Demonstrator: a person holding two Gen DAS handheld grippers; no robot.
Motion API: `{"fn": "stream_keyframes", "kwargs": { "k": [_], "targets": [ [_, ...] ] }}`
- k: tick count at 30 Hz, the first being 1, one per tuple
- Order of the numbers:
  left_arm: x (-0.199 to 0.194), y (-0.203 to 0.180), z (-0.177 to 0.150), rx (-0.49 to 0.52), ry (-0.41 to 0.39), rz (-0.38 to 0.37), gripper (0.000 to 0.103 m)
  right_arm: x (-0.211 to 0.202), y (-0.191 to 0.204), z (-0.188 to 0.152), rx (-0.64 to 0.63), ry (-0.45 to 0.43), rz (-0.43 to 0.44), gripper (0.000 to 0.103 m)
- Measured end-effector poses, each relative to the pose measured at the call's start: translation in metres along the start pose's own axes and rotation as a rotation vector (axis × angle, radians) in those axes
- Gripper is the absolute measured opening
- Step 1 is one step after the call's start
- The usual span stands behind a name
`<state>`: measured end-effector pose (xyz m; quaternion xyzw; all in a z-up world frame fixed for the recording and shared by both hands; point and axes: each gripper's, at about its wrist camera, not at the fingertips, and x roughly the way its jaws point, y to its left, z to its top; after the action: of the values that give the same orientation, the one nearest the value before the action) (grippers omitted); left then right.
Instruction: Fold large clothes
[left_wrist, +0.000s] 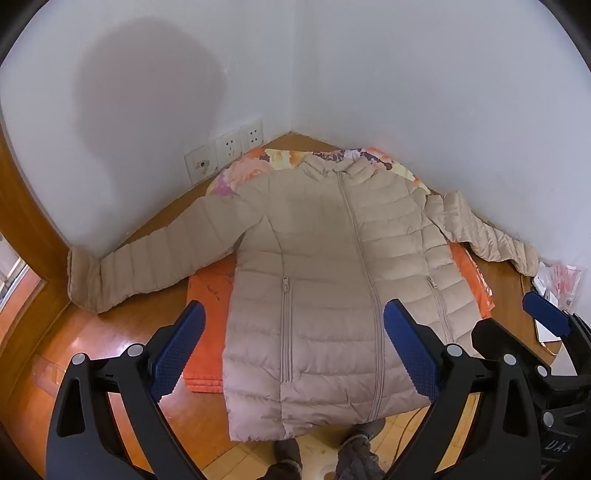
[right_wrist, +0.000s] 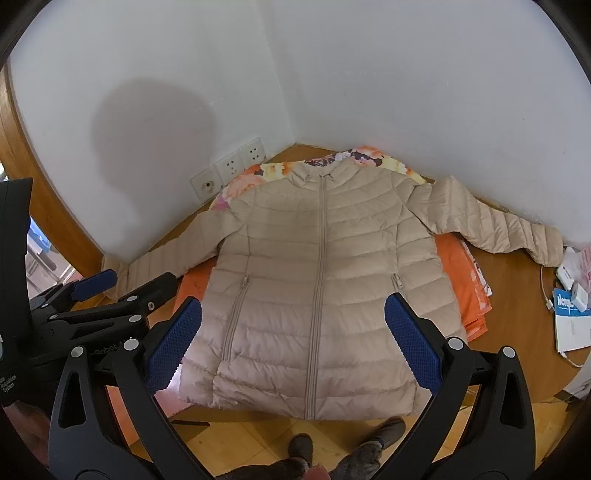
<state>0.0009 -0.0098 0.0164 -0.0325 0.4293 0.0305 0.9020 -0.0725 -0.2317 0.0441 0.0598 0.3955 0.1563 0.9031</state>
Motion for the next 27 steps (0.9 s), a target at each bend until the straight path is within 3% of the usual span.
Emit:
{"fn": "stream_keyframes", "kwargs": {
  "k": [19, 20, 27],
  "targets": [
    [-0.005, 0.014, 0.006, -0.005, -0.011, 0.008, 0.093, -0.002, 0.003, -0.005, -0.003, 0.006, -0.004, 0.099],
    [-0.008, 0.006, -0.007, -0.001, -0.019, 0.01, 0.093, -0.003, 0.005, -0.006, -0.007, 0.006, -0.002, 0.099],
    [-0.008, 0.005, -0.009, 0.001, -0.023, 0.011, 0.093, -0.004, 0.01, -0.005, -0.019, 0.003, -0.012, 0.099]
  ]
}}
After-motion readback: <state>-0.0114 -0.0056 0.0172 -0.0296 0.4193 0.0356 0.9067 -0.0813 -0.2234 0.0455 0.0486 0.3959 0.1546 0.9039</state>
